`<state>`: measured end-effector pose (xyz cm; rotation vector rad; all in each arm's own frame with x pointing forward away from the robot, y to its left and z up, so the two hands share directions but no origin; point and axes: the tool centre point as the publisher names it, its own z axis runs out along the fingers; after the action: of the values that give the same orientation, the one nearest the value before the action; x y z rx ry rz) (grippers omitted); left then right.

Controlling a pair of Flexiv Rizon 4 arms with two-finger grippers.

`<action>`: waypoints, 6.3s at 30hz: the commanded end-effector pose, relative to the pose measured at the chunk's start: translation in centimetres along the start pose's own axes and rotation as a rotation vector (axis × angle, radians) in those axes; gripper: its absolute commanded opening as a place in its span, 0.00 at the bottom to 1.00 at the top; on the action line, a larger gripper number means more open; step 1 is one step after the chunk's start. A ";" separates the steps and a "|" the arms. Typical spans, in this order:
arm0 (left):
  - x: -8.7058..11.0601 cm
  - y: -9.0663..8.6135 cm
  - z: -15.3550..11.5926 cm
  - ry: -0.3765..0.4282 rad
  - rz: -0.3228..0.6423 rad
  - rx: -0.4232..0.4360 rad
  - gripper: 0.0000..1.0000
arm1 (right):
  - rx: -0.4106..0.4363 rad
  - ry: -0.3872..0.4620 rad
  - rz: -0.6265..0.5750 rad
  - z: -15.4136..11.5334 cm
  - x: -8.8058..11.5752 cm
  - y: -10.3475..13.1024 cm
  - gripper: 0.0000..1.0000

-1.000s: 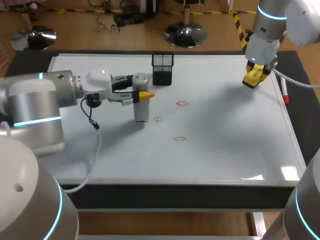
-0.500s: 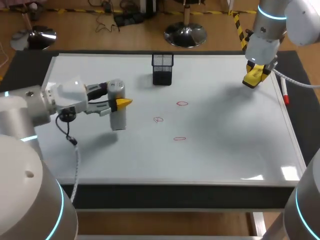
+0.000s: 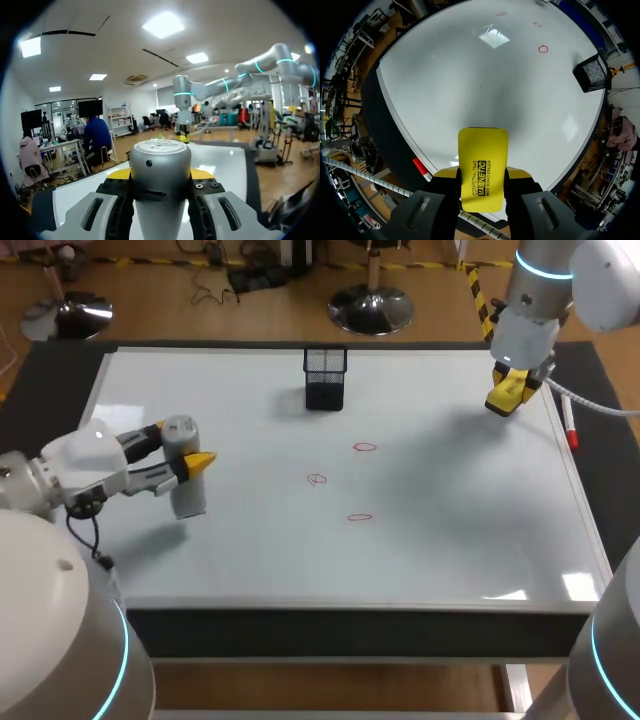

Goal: Pick up the inspection probe, press it on each red-marked spot on the whiteboard one by one, put down the probe, pick up the eraser, and wipe off all the red marks.

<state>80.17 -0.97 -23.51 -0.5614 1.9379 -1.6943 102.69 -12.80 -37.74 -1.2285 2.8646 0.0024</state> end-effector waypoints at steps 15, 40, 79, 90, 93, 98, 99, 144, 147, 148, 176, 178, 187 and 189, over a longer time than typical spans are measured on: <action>-0.6 -0.5 -4.1 -0.153 0.003 0.009 0.00 | 0.002 0.003 -0.002 -0.1 0.0 -0.1 0.00; -0.6 -0.5 -4.1 -0.153 0.003 0.009 0.00 | 0.081 0.002 -0.218 -2.6 -2.1 8.0 0.00; -0.6 -0.5 -4.1 -0.153 0.003 0.009 0.00 | 0.186 0.019 -0.808 -0.3 -13.6 35.3 0.00; -0.6 -0.5 -4.1 -0.153 0.003 0.009 0.00 | 0.124 -0.014 -0.885 0.8 -16.0 38.8 0.00; -0.6 -0.5 -4.1 -0.153 0.003 0.009 0.00 | 0.107 -0.015 -0.892 1.2 -16.4 38.9 0.00; -0.6 -0.5 -4.1 -0.153 0.003 0.009 0.00 | 0.077 -0.038 -0.909 1.7 -17.1 38.5 0.00; -0.6 -0.5 -4.1 -0.153 0.003 0.009 0.00 | 0.076 -0.045 -0.912 1.9 -17.2 38.5 0.00; -0.6 -0.5 -4.1 -0.153 0.003 0.009 0.00 | 0.038 0.047 -0.789 5.8 -14.0 33.0 0.00; -0.6 -0.5 -4.1 -0.153 0.003 0.009 0.00 | 0.043 0.053 -0.775 5.8 -13.5 32.3 0.00; -0.6 -0.5 -4.1 -0.153 0.003 0.009 0.00 | 0.044 0.054 -0.771 5.7 -13.4 32.1 0.00; -0.6 -0.5 -4.1 -0.153 0.003 0.009 0.00 | 0.075 -0.045 -0.605 -2.8 -11.4 21.1 0.00; -0.6 -0.5 -4.1 -0.153 0.003 0.009 0.00 | 0.072 -0.048 -0.563 -3.0 -10.5 19.4 0.00; -0.6 -0.5 -4.1 -0.153 0.003 0.009 0.00 | 0.068 -0.060 -0.378 -3.4 -5.8 12.6 0.00; -0.6 -0.5 -4.1 -0.153 0.003 0.009 0.00 | 0.092 -0.036 -0.353 -3.5 -4.8 11.5 0.00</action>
<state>77.95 2.76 -22.71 -0.6624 1.8214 -1.6115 98.42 1.98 -34.60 -1.6793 2.5549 -0.1206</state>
